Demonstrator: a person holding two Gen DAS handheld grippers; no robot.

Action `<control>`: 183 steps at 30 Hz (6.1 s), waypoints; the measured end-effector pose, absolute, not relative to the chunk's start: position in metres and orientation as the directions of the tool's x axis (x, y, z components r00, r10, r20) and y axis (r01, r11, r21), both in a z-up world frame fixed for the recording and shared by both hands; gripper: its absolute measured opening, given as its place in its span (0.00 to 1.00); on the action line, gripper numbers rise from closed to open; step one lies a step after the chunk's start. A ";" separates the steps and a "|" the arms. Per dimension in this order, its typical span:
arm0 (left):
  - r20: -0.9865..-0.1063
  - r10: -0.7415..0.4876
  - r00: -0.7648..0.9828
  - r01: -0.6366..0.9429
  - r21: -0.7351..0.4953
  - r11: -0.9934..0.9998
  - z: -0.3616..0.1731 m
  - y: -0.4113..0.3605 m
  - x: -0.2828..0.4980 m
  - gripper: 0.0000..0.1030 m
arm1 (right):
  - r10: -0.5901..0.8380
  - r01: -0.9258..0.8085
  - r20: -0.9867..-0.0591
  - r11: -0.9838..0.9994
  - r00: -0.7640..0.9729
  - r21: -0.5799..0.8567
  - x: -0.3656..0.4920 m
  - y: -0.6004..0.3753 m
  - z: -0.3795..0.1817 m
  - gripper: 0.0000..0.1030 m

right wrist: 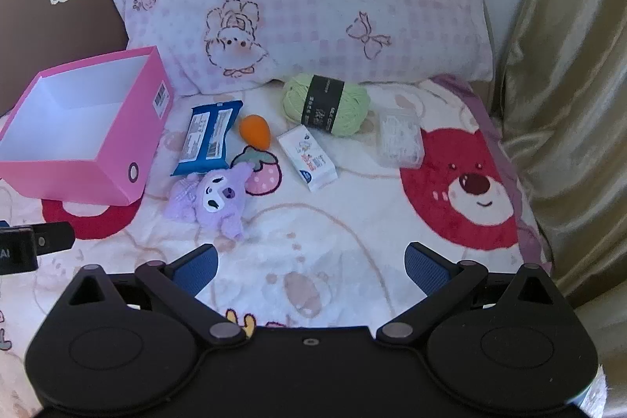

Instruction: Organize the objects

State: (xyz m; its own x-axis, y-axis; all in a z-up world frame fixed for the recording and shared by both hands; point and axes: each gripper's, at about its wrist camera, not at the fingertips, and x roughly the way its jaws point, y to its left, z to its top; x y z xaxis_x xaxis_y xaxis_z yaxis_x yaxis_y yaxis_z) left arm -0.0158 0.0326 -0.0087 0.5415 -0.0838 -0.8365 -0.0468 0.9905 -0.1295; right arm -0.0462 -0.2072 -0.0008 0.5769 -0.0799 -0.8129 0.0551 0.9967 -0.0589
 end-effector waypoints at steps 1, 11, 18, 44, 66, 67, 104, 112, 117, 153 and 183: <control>-0.837 -0.085 0.540 -0.037 -0.125 0.991 -0.009 0.032 -0.016 0.94 | -0.080 0.058 -0.812 0.997 0.578 -0.057 -0.047 -0.209 0.000 1.00; -0.834 -0.106 0.541 -0.002 -0.127 0.992 -0.009 0.033 -0.022 0.92 | -0.082 0.066 -0.812 0.996 0.578 -0.053 -0.050 -0.215 0.001 1.00; -0.835 -0.101 0.540 0.009 -0.114 0.993 -0.009 0.036 -0.026 0.92 | 0.008 0.034 -0.820 0.999 0.572 0.033 -0.054 -0.214 0.002 1.00; -0.835 -0.066 0.546 0.053 -0.045 0.998 -0.001 0.033 -0.028 0.92 | 0.021 0.012 -0.799 0.999 0.601 0.036 -0.067 -0.214 0.025 0.99; -0.836 -0.050 0.546 0.072 -0.012 0.997 0.006 0.039 -0.032 0.92 | 0.001 0.002 -0.803 1.000 0.596 0.002 -0.069 -0.213 0.021 0.99; -0.834 -0.054 0.549 0.079 -0.013 0.997 0.007 0.039 -0.033 0.92 | -0.004 0.003 -0.803 1.000 0.596 -0.002 -0.068 -0.213 0.022 0.99; -0.799 -0.222 0.559 0.284 -0.067 0.957 0.009 -0.023 0.027 0.92 | 0.440 -0.509 -0.686 0.853 0.580 0.117 -0.029 -0.192 -0.030 0.99; -0.777 -0.255 0.575 0.290 -0.097 0.952 -0.012 -0.017 0.031 0.92 | 0.503 -0.548 -0.719 0.812 0.480 0.201 0.000 -0.187 -0.044 0.99; -0.763 -0.266 0.589 0.294 -0.104 0.950 -0.027 -0.019 0.032 0.89 | 0.494 -0.476 -0.723 0.841 0.483 0.256 0.018 -0.193 -0.062 0.97; -0.826 -0.265 0.497 0.194 -0.192 0.962 -0.109 -0.035 0.067 0.57 | 0.389 -0.411 -0.693 0.900 0.606 0.146 0.041 -0.206 -0.144 0.54; -0.803 -0.364 0.471 0.128 -0.346 0.929 -0.121 -0.051 0.079 0.53 | 0.464 -0.355 -0.702 0.882 0.540 0.311 0.044 -0.254 -0.127 0.58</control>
